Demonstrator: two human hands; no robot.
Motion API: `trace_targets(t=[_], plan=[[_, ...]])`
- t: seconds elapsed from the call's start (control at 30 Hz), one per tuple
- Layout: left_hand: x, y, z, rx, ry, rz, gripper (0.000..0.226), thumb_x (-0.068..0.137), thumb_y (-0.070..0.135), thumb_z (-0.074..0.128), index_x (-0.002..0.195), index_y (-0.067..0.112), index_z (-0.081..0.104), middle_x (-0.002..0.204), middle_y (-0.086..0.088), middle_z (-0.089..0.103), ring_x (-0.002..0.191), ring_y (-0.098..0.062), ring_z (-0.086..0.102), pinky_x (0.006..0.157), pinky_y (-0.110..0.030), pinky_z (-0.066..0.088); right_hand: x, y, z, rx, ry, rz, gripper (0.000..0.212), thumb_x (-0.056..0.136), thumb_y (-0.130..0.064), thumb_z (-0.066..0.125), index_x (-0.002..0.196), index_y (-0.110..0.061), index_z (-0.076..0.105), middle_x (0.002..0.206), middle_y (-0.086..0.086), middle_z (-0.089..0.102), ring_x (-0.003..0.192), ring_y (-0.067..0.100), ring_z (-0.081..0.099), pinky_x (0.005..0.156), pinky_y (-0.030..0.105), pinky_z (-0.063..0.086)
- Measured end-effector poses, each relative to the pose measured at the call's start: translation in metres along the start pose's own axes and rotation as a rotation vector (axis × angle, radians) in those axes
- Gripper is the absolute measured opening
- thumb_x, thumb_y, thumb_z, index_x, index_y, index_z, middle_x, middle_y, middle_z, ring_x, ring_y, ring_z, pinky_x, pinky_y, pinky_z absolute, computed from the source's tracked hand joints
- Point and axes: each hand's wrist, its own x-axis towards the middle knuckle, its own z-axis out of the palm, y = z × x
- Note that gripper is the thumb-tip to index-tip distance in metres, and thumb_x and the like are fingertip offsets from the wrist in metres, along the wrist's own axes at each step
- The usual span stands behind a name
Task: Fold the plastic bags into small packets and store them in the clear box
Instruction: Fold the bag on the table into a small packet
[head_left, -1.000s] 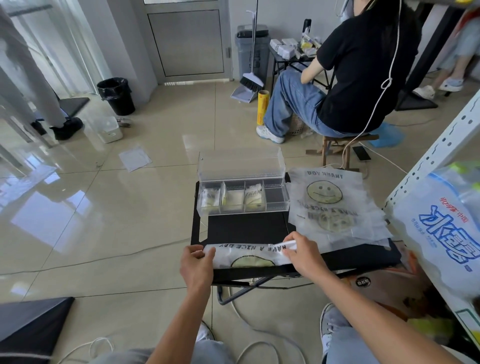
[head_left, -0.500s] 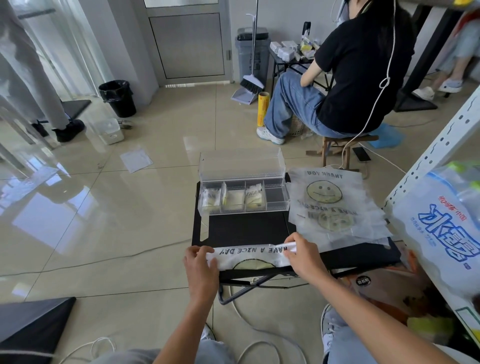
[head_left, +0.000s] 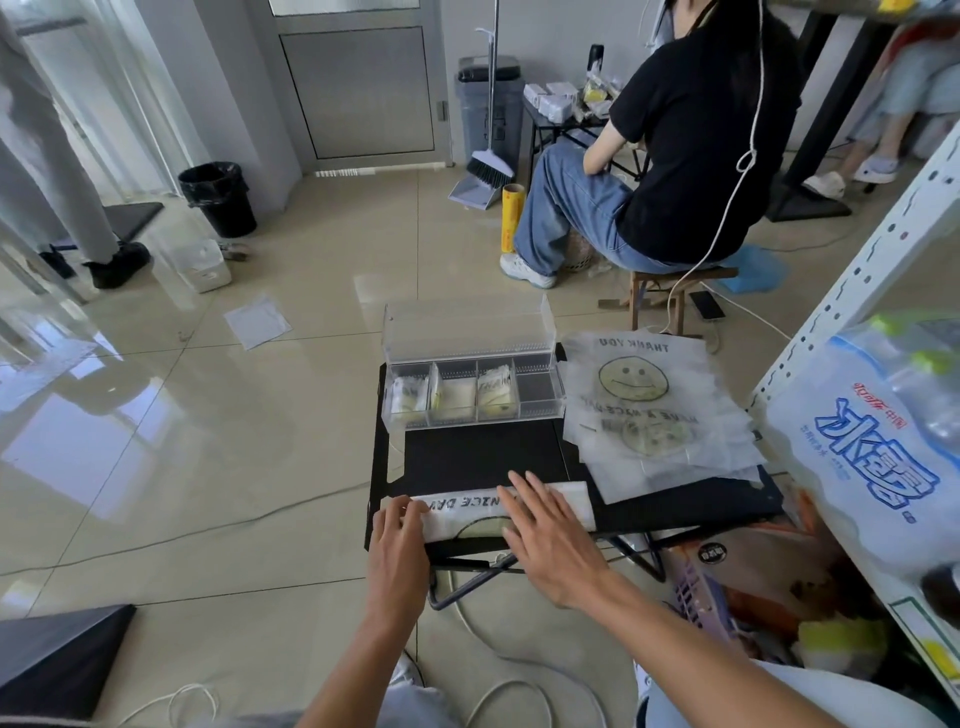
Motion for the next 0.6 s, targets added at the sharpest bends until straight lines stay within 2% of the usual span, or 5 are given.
trace_targets(t=[0.1,0.23,0.33,0.43,0.6], plan=[[0.002,-0.01,-0.002,0.01,0.025,-0.035,0.048,0.076,-0.021,0.061,0.116,0.004,0.065,0.128,-0.01,0.059,0.114,-0.034,0.054,0.092,-0.041,0.053,-0.002,0.008,0.008,-0.013,-0.039,0.024,0.06,0.11,-0.053,0.01,0.164,-0.033,-0.008,0.172,-0.007,-0.017,0.157,0.012,-0.021,0.131,0.04,-0.002],[0.003,-0.003,-0.005,-0.011,0.015,-0.17,0.064,0.078,-0.021,0.051,0.14,-0.004,0.056,0.152,-0.018,0.049,0.14,-0.036,0.045,0.117,-0.044,0.041,-0.002,0.009,0.008,-0.041,-0.058,0.025,0.062,0.108,-0.059,0.005,0.162,-0.035,-0.013,0.17,-0.008,-0.022,0.156,0.011,-0.026,0.13,0.039,-0.006],[-0.005,0.035,-0.001,0.102,0.044,0.051,0.053,0.092,0.002,0.054,0.144,-0.005,0.051,0.169,-0.02,0.022,0.158,-0.032,0.02,0.128,-0.048,0.021,-0.002,0.005,0.006,-0.058,-0.068,0.036,0.064,0.104,-0.064,-0.001,0.16,-0.035,-0.018,0.169,-0.008,-0.027,0.155,0.013,-0.029,0.126,0.037,-0.012],[-0.009,0.063,0.0,0.098,0.036,0.137,0.07,0.102,0.028,0.034,0.165,0.006,0.011,0.175,-0.009,0.001,0.161,-0.022,0.002,0.13,-0.047,0.009,-0.001,0.003,0.004,-0.061,-0.073,0.05,0.063,0.108,-0.059,0.007,0.159,-0.035,-0.02,0.168,-0.007,-0.029,0.154,0.013,-0.03,0.123,0.037,-0.014],[-0.014,0.019,0.024,0.231,-0.187,0.183,0.065,0.109,0.044,-0.004,0.165,0.021,0.02,0.173,-0.005,0.003,0.16,-0.025,0.012,0.125,-0.046,0.019,-0.002,0.005,0.006,-0.02,-0.09,0.039,0.064,0.107,-0.062,0.005,0.161,-0.036,-0.017,0.168,-0.009,-0.029,0.154,0.011,-0.03,0.125,0.037,-0.013]])
